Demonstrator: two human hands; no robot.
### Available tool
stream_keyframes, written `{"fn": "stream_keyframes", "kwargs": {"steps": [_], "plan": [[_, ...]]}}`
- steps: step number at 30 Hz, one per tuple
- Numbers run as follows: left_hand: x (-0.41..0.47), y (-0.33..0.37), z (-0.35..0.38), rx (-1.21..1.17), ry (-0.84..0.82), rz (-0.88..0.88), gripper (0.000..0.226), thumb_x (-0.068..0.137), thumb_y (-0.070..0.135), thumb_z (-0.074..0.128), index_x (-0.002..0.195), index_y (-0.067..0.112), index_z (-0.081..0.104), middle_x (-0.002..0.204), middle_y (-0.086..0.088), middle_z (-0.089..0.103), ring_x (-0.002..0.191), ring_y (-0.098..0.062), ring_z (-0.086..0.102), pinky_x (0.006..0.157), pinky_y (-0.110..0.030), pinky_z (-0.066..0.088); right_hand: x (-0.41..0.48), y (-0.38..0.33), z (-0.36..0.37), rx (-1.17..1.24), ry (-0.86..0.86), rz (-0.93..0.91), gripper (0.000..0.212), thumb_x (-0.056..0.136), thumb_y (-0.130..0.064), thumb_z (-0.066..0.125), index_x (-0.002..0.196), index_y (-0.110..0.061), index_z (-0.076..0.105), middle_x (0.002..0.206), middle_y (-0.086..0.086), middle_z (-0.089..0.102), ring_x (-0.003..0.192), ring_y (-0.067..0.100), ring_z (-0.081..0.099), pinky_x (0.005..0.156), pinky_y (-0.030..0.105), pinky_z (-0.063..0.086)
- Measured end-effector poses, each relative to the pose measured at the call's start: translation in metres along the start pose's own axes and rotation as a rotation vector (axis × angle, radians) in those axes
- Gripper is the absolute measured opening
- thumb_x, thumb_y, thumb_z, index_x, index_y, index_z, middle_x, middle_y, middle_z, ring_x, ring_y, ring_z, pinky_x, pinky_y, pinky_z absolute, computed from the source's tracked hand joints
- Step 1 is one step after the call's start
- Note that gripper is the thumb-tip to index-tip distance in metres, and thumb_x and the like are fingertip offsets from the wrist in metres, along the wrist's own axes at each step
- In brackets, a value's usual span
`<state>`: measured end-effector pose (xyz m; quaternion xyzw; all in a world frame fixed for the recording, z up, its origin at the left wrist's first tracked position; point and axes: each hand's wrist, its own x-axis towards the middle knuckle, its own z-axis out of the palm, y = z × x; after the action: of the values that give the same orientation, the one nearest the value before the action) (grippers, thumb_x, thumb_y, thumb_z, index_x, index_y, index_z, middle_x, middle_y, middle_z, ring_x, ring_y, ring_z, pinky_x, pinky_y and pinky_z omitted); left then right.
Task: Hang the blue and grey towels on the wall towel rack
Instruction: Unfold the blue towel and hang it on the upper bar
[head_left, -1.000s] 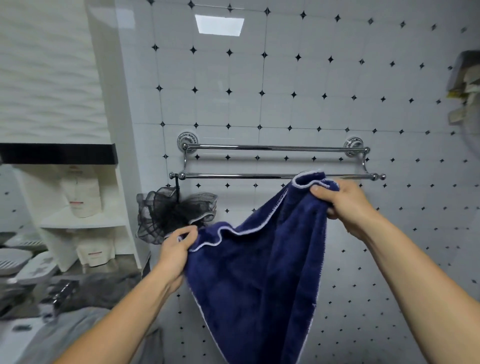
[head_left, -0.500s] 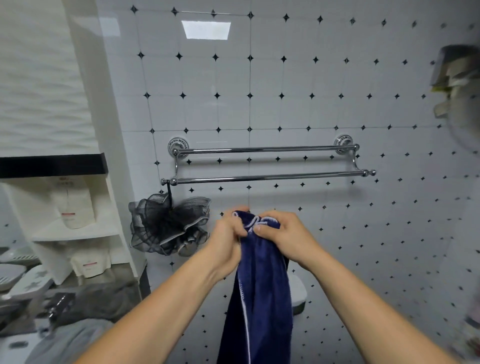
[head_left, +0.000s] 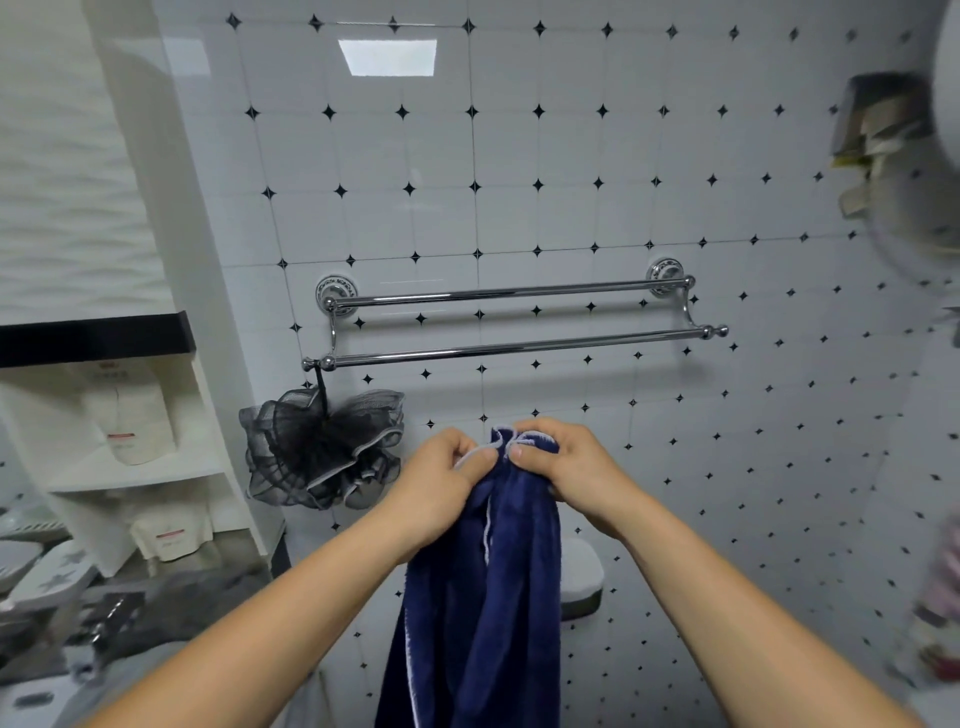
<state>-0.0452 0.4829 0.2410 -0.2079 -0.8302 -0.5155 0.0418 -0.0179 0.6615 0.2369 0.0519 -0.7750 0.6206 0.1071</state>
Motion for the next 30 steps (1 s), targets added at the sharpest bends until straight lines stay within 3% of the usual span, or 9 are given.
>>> {"fn": "stream_keyframes", "kwargs": {"steps": [3,6,8,13,18,22,25,27,30], "plan": [[-0.001,0.003,0.006,-0.074,-0.024,-0.044,0.021,0.092,0.028,0.058,0.073,0.017,0.058,0.062,0.004,0.06,0.058,-0.014,0.051,0.062,-0.03,0.042,-0.002,0.003,-0.004,-0.095,0.069,0.055,0.019,0.086,-0.025,0.069,0.105,-0.031,0.067,0.104,-0.007,0.068,0.085,0.01,0.066,0.064,0.023,0.052],[0.003,0.001,-0.003,-0.262,0.108,-0.166,0.027,0.095,0.019,0.053,0.068,0.015,0.05,0.064,-0.005,0.048,0.063,-0.018,0.041,0.064,-0.034,0.035,-0.006,0.011,-0.02,-0.248,0.244,0.129,0.014,0.078,-0.024,0.074,0.084,-0.018,0.063,0.071,-0.002,0.066,0.046,0.01,0.057,0.046,0.02,0.043],[0.005,-0.001,-0.012,-0.408,0.185,-0.236,0.025,0.097,0.019,0.05,0.072,0.014,0.051,0.069,-0.011,0.046,0.066,-0.021,0.04,0.063,-0.036,0.035,-0.01,0.017,-0.031,-0.275,0.344,0.188,0.02,0.073,-0.02,0.076,0.079,-0.011,0.059,0.059,0.003,0.063,0.036,0.014,0.057,0.04,0.021,0.044],[0.004,-0.008,-0.015,-0.369,0.25,-0.227,0.038,0.099,0.024,0.046,0.061,0.021,0.039,0.061,-0.004,0.035,0.061,-0.019,0.03,0.063,-0.037,0.028,-0.014,0.022,-0.039,-0.385,0.426,0.232,0.023,0.068,-0.02,0.075,0.072,-0.01,0.054,0.066,0.01,0.07,0.043,0.022,0.067,0.054,0.033,0.057],[0.001,-0.009,-0.018,-0.37,0.278,-0.214,0.048,0.099,0.021,0.048,0.054,0.022,0.032,0.055,-0.004,0.034,0.054,-0.019,0.029,0.054,-0.033,0.028,-0.015,0.021,-0.051,-0.48,0.456,0.307,0.033,0.066,-0.019,0.08,0.065,-0.011,0.048,0.065,0.005,0.06,0.043,0.025,0.066,0.046,0.03,0.051],[-0.001,-0.011,-0.021,-0.397,0.254,-0.199,0.041,0.098,0.019,0.05,0.059,0.017,0.039,0.071,-0.011,0.042,0.066,-0.027,0.035,0.053,-0.033,0.036,-0.019,0.022,-0.053,-0.991,0.418,0.306,0.035,0.075,-0.022,0.075,0.058,-0.013,0.046,0.071,0.003,0.056,0.069,0.03,0.055,0.058,0.029,0.041],[-0.004,-0.01,-0.012,-0.349,0.177,-0.164,0.025,0.098,0.022,0.049,0.075,0.011,0.049,0.075,-0.012,0.048,0.066,-0.026,0.044,0.045,-0.03,0.048,-0.017,0.016,-0.039,-1.277,0.312,0.289,0.027,0.082,-0.037,0.071,0.089,-0.011,0.067,0.104,0.01,0.058,0.098,0.032,0.055,0.07,0.031,0.036],[-0.007,-0.008,-0.006,-0.331,0.132,-0.152,0.023,0.099,0.023,0.048,0.079,0.01,0.047,0.074,-0.014,0.053,0.065,-0.024,0.052,0.046,-0.03,0.05,-0.015,0.01,-0.027,-1.332,0.277,0.285,0.03,0.083,-0.044,0.068,0.094,-0.016,0.068,0.109,0.007,0.061,0.104,0.03,0.056,0.072,0.032,0.035],[-0.018,-0.004,0.003,-0.34,0.047,-0.11,0.02,0.1,0.021,0.048,0.082,0.012,0.047,0.076,-0.01,0.059,0.062,-0.017,0.058,0.044,-0.024,0.048,-0.011,-0.001,-0.019,-1.223,0.271,0.313,0.03,0.085,-0.045,0.064,0.075,-0.017,0.057,0.094,0.008,0.068,0.091,0.029,0.063,0.066,0.029,0.038]]}}
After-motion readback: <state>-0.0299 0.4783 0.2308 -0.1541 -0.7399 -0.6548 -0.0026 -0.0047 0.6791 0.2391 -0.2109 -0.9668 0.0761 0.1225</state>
